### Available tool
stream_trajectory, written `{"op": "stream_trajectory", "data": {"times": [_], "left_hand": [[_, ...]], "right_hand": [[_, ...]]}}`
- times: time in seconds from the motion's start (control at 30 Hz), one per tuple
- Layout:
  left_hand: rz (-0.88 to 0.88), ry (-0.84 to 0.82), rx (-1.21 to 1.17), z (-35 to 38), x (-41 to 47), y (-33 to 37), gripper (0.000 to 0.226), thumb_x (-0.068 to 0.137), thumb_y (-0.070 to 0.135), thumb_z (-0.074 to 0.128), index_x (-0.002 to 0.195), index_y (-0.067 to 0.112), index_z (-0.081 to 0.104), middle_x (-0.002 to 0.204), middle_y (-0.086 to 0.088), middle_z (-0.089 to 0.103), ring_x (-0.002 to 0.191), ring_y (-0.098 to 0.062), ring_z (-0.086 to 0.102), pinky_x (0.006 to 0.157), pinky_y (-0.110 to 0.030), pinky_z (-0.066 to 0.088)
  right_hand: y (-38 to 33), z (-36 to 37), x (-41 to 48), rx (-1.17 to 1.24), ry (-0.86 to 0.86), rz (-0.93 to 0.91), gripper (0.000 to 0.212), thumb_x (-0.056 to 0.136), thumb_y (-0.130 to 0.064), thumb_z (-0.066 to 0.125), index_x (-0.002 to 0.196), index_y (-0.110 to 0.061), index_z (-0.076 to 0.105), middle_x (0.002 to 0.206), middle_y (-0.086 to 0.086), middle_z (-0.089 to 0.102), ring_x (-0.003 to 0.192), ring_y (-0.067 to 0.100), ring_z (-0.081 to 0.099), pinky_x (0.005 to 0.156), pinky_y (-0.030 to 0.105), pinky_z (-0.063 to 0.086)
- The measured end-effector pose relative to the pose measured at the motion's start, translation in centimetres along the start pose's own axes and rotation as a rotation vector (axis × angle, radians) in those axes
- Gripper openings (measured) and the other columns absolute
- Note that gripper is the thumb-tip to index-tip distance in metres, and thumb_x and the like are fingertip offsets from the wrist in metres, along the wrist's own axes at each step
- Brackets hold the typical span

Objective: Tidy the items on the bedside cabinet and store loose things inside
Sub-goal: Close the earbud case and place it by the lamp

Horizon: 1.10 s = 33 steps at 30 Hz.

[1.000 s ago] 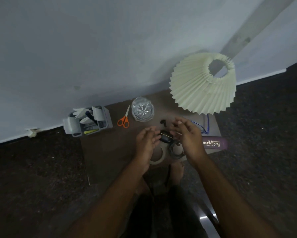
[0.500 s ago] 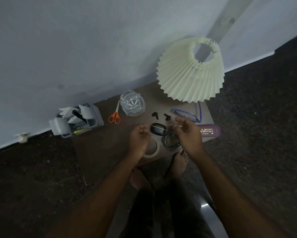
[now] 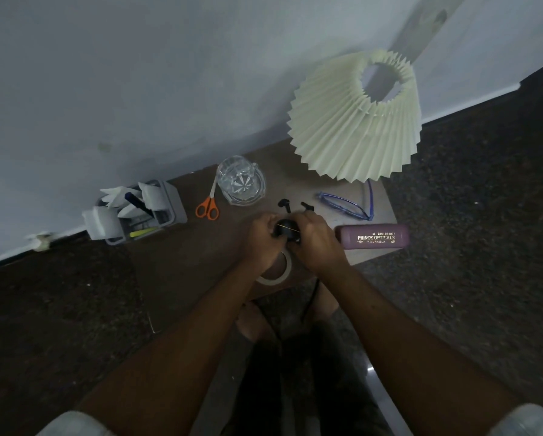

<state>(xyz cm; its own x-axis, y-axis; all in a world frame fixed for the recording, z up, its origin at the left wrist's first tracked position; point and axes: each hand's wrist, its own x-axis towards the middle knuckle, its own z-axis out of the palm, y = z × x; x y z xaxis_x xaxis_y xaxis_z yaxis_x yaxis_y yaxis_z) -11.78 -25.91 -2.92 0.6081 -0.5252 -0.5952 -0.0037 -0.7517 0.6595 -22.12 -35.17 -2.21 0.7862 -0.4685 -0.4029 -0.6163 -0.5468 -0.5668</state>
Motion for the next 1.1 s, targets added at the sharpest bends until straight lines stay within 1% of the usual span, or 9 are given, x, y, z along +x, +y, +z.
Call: {"op": "stream_trajectory", "data": {"times": [0.1, 0.2, 0.3, 0.4, 0.47, 0.6, 0.7, 0.87, 1.1], "left_hand": [[-0.01, -0.005, -0.017, 0.3, 0.2, 0.2, 0.029, 0.078, 0.004, 0.069, 0.104, 0.016, 0.071, 0.098, -0.006, 0.074, 0.091, -0.023, 0.07, 0.085, -0.048, 0.057], [-0.003, 0.002, -0.04, 0.3, 0.1, 0.5, 0.021, 0.081, 0.002, 0.067, 0.101, 0.009, 0.072, 0.094, -0.011, 0.075, 0.089, -0.026, 0.071, 0.084, -0.05, 0.057], [-0.043, 0.002, -0.174, 0.0, -0.1, 1.2, 0.022, 0.084, -0.005, 0.065, 0.1, 0.006, 0.074, 0.095, -0.013, 0.075, 0.09, -0.026, 0.072, 0.085, -0.046, 0.058], [-0.098, 0.006, -0.327, -0.7, -0.4, 1.9, 0.028, 0.086, -0.01, 0.065, 0.111, 0.001, 0.07, 0.109, -0.017, 0.072, 0.097, -0.021, 0.069, 0.09, -0.036, 0.055], [-0.127, -0.043, -0.392, -1.2, -0.6, 2.2, 0.034, 0.089, -0.008, 0.065, 0.123, -0.004, 0.063, 0.117, -0.021, 0.069, 0.108, -0.027, 0.067, 0.096, -0.039, 0.056], [-0.182, -0.108, -0.551, -1.8, -1.4, 2.5, 0.036, 0.092, -0.008, 0.061, 0.128, -0.002, 0.055, 0.097, -0.005, 0.069, 0.09, -0.011, 0.068, 0.083, -0.027, 0.057], [-0.192, -0.09, -0.627, -2.1, -1.6, 2.6, 0.037, 0.092, -0.01, 0.06, 0.128, -0.003, 0.054, 0.1, -0.007, 0.07, 0.094, -0.015, 0.068, 0.088, -0.028, 0.057], [-0.201, -0.066, -0.665, -2.5, -1.8, 2.5, 0.037, 0.09, -0.009, 0.063, 0.126, 0.001, 0.057, 0.104, -0.01, 0.071, 0.101, -0.022, 0.068, 0.094, -0.037, 0.055], [-0.171, -0.1, -0.622, -3.2, -2.1, 2.5, 0.038, 0.086, -0.01, 0.067, 0.119, 0.009, 0.06, 0.101, -0.01, 0.074, 0.105, -0.026, 0.068, 0.102, -0.048, 0.051]], "right_hand": [[-0.1, 0.1, 0.6, -0.052, -0.046, -0.007, 0.044, 0.086, -0.013, 0.066, 0.13, -0.011, 0.058, 0.129, 0.011, 0.057, 0.116, 0.029, 0.054, 0.094, 0.042, 0.05], [-0.2, 0.0, 0.9, -0.078, -0.046, -0.026, 0.042, 0.088, -0.015, 0.064, 0.13, -0.01, 0.058, 0.127, 0.011, 0.058, 0.117, 0.029, 0.054, 0.096, 0.04, 0.049], [-0.1, -0.4, 0.7, -0.094, -0.024, -0.055, 0.043, 0.088, -0.022, 0.065, 0.129, -0.012, 0.058, 0.124, 0.009, 0.058, 0.113, 0.028, 0.055, 0.093, 0.038, 0.049], [0.2, -1.1, 0.5, -0.07, 0.027, -0.085, 0.047, 0.086, -0.029, 0.068, 0.128, -0.014, 0.059, 0.122, 0.008, 0.059, 0.109, 0.029, 0.058, 0.087, 0.037, 0.05], [0.2, -1.5, 0.4, -0.024, 0.047, -0.115, 0.051, 0.083, -0.028, 0.071, 0.131, -0.014, 0.058, 0.122, 0.009, 0.059, 0.109, 0.029, 0.059, 0.087, 0.038, 0.052], [-0.1, -2.7, 0.7, 0.068, 0.043, -0.207, 0.053, 0.079, -0.022, 0.077, 0.129, -0.011, 0.061, 0.118, 0.009, 0.06, 0.107, 0.027, 0.06, 0.082, 0.036, 0.051], [-0.2, -3.9, 1.2, 0.164, 0.036, -0.245, 0.045, 0.078, -0.015, 0.076, 0.122, -0.009, 0.067, 0.113, 0.01, 0.065, 0.103, 0.023, 0.06, 0.085, 0.034, 0.05], [-0.8, -5.1, 1.8, 0.463, -0.019, 0.04, 0.029, 0.091, -0.013, 0.069, 0.119, -0.009, 0.07, 0.111, 0.004, 0.073, 0.099, 0.012, 0.067, 0.094, 0.035, 0.054], [-0.8, -5.2, 2.1, 0.647, -0.042, 0.132, 0.025, 0.089, -0.011, 0.072, 0.112, -0.001, 0.072, 0.102, 0.01, 0.076, 0.096, 0.022, 0.072, 0.092, 0.043, 0.056]]}}
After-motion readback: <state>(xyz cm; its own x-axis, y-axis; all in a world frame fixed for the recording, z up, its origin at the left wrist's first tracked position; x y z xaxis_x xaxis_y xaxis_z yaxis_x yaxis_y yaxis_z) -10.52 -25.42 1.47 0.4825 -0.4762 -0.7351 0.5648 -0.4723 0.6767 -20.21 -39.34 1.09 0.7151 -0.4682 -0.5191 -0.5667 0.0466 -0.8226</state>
